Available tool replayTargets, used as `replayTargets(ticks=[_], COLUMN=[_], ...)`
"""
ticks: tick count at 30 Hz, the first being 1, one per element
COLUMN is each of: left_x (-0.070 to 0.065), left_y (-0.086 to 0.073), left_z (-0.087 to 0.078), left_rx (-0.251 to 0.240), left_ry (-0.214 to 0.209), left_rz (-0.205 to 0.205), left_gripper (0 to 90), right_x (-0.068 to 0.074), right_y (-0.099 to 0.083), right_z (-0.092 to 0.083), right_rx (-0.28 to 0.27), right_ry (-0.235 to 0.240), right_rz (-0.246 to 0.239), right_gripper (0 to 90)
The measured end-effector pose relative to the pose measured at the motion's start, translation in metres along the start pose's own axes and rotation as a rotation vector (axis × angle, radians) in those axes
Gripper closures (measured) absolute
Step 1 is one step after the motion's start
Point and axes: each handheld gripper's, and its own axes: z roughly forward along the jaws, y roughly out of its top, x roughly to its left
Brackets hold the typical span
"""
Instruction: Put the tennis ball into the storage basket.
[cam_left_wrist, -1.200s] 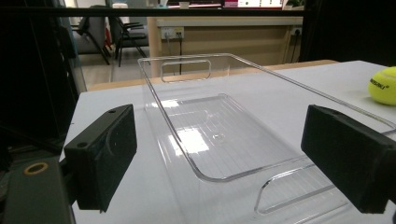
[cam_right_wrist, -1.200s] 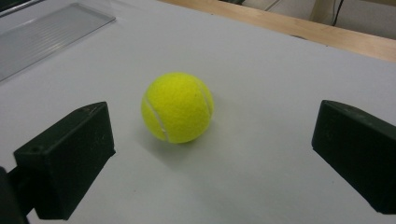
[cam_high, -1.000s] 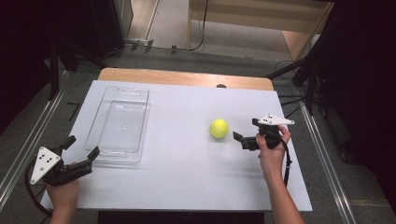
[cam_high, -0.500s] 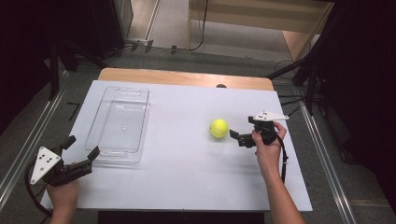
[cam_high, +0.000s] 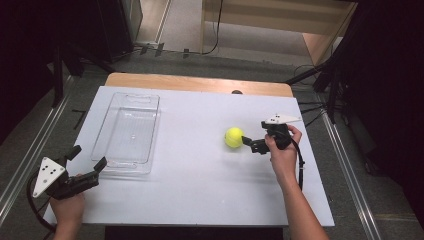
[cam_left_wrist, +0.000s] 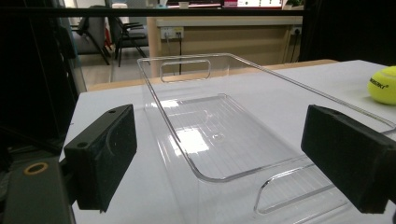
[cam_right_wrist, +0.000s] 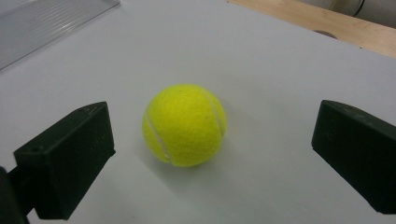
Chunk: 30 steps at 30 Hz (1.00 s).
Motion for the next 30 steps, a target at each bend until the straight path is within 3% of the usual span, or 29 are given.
replayTargets(ticks=[17, 30], left_x=[0.0, 0.0], left_y=[0.0, 0.0], left_z=[0.0, 0.0], left_rx=[0.001, 0.002], left_ry=[-0.006, -0.004], left_rz=[0.005, 0.005], left_gripper=[11.1, 11.1], right_x=[-0.001, -0.001], right_y=[0.009, 0.013], right_z=[0.016, 0.032], right_rx=[0.068, 0.165], right_ry=[0.014, 0.038], right_rz=[-0.013, -0.018], right_gripper=[0.0, 0.0])
